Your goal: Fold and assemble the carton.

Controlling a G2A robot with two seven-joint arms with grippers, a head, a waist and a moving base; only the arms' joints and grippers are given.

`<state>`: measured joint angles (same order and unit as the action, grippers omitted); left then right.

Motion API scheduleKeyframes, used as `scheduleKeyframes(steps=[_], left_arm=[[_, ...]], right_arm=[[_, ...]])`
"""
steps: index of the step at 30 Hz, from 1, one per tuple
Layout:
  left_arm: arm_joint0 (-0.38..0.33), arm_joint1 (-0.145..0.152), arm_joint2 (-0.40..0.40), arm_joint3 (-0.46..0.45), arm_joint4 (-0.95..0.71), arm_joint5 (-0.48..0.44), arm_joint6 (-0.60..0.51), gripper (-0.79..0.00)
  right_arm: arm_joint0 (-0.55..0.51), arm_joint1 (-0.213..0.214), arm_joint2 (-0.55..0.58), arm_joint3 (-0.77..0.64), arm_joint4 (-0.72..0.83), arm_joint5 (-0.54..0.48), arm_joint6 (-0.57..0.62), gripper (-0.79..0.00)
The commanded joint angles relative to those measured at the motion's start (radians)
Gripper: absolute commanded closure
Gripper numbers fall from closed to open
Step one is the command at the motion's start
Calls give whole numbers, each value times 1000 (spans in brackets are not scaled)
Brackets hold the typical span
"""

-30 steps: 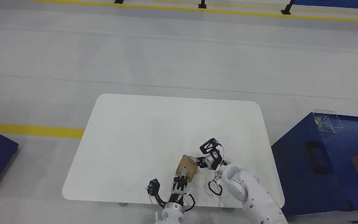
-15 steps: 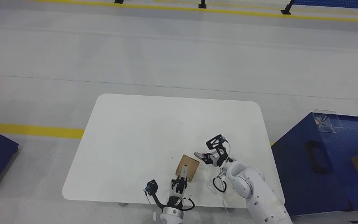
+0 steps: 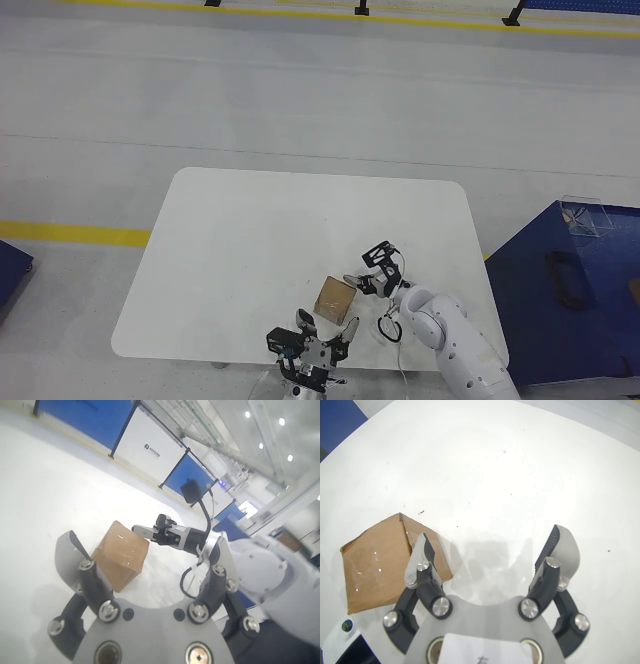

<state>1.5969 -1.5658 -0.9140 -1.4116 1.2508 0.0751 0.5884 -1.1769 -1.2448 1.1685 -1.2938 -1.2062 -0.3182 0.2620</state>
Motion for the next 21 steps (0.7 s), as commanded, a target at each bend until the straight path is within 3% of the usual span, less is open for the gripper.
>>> scheduleKeyframes(steps=[1, 6, 9, 18, 19, 21], left_arm=[[-11, -1, 15, 25, 114, 69, -12, -785], [-76, -12, 46, 134, 285, 276, -60, -785], [-116, -23, 56, 179, 301, 347, -102, -785], [-175, -40, 55, 219, 265, 361, -214, -785], [-178, -41, 56, 222, 263, 357, -221, -751], [-183, -43, 58, 223, 263, 354, -231, -536]], right_arm=[[10, -3, -14, 10, -6, 2, -5, -785], [23, -10, -44, 22, -25, 7, -32, -785], [22, -12, -50, 27, -31, 8, -57, -785], [10, -8, -24, 46, -16, 2, -89, -785], [9, -7, -21, 47, -14, 1, -90, -785], [7, -6, -14, 49, -9, -2, -91, -785]])
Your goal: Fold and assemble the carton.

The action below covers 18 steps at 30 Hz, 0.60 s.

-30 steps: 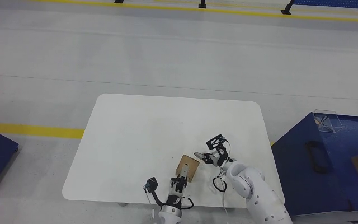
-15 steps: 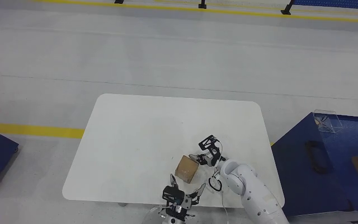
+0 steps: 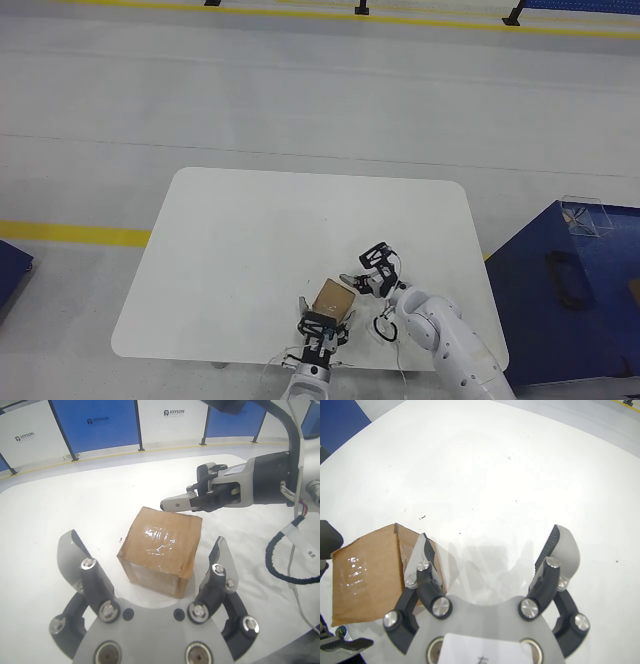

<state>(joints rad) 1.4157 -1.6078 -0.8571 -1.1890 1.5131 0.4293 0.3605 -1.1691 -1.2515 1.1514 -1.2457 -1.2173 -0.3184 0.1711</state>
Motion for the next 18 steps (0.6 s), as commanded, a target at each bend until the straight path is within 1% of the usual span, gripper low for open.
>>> scheduleKeyframes(steps=[1, 2, 4, 6, 10, 12, 16, 18], left_arm=[[-4, -2, 4, 2, 2, -2, -7, -437], [-6, -3, 5, 4, 5, -1, -12, -388], [-9, -5, 7, 6, 5, -2, -25, -379], [-10, -7, 8, -1, -18, -20, -39, -342], [-5, -9, 0, -9, -42, -31, -42, -169], [1, -12, -3, -23, -73, -36, -53, -3], [26, -15, -8, -71, -134, -67, -23, 0], [50, -18, -21, -120, -234, -105, -3, 0]], right_arm=[[-2, 1, 6, 2, 3, -2, 0, -785], [-3, 2, 9, 2, 4, -2, 0, -785], [-5, 3, 13, 2, 6, -4, 0, -785], [-7, 4, 18, 1, 9, -4, 0, -785], [-12, 5, 27, 1, 17, -8, 1, -785], [-16, 7, 32, -2, 17, -8, 0, -785], [-31, 12, 68, -22, 40, 0, -40, -785], [-45, 17, 108, -40, 77, 6, -68, -785]])
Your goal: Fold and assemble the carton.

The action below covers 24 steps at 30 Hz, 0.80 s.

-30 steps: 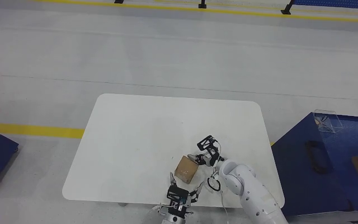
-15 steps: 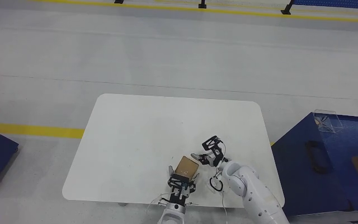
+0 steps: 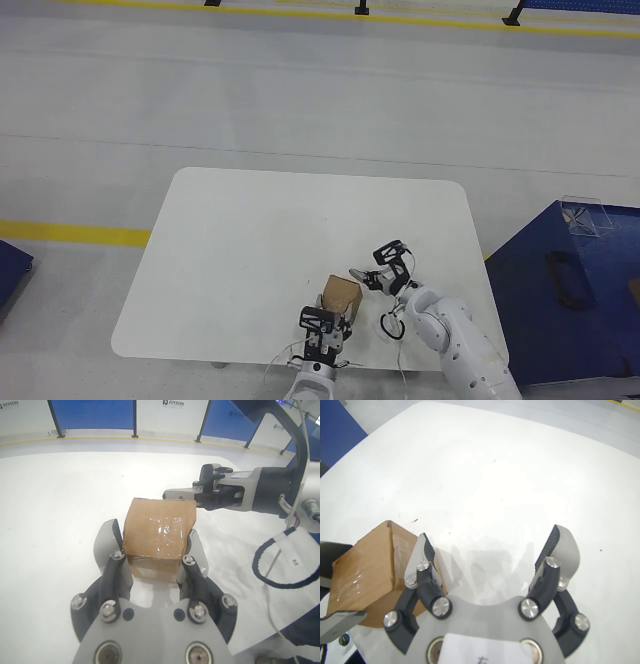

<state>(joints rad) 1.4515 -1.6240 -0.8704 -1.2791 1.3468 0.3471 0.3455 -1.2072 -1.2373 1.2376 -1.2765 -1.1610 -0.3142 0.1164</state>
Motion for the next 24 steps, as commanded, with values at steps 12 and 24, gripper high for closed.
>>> scheduleKeyframes(steps=[12, 24], left_arm=[[63, -12, -216, -170, -927, -169, -325, -779], [178, 2, -165, -326, -649, -304, -6, -323]], right_arm=[[-89, 18, 95, -124, 92, -42, 15, -785], [-89, 18, 95, -124, 92, -42, 15, -785]])
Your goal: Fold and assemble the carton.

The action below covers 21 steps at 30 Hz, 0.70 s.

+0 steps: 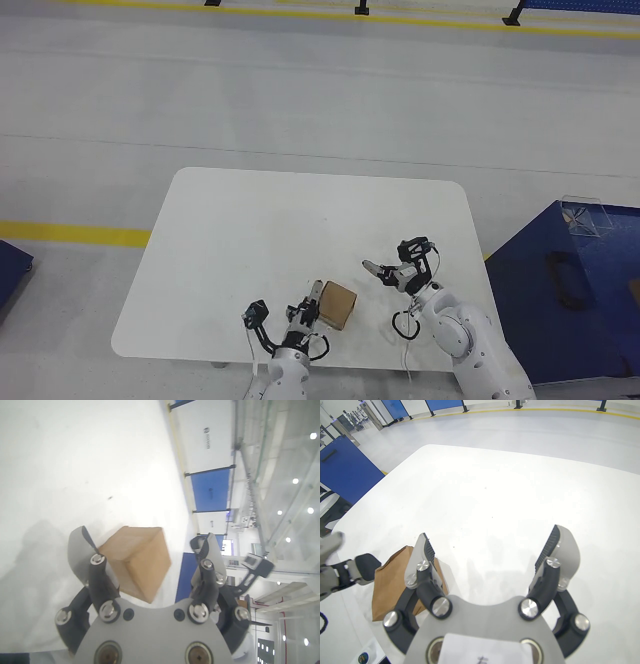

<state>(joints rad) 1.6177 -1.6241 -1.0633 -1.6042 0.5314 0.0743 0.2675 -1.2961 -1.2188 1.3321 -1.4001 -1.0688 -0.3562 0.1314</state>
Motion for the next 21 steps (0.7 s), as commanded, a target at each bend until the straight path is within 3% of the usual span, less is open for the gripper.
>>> scheduleKeyframes(steps=[1, 2, 5, 7, 11, 21], left_arm=[[16, 4, 56, 6, 245, -58, 110, -49], [17, 6, 81, 21, 330, -73, 150, 0], [-18, 8, 145, 102, 556, -9, 253, 0], [-56, 5, 182, 155, 623, 57, 246, 0], [-113, -9, 234, 218, 652, 192, 222, 0], [-168, -19, 270, 311, 585, 270, 197, 0]], right_arm=[[0, 0, 0, 0, 0, 0, 0, -785], [0, 0, 0, 0, 0, 0, 0, -785], [0, 0, 0, 0, 0, 0, 0, -785], [0, 0, 0, 0, 0, 0, 0, -785], [0, 0, 0, 0, 0, 0, 0, -785], [0, 0, 0, 0, 0, 0, 0, -785]])
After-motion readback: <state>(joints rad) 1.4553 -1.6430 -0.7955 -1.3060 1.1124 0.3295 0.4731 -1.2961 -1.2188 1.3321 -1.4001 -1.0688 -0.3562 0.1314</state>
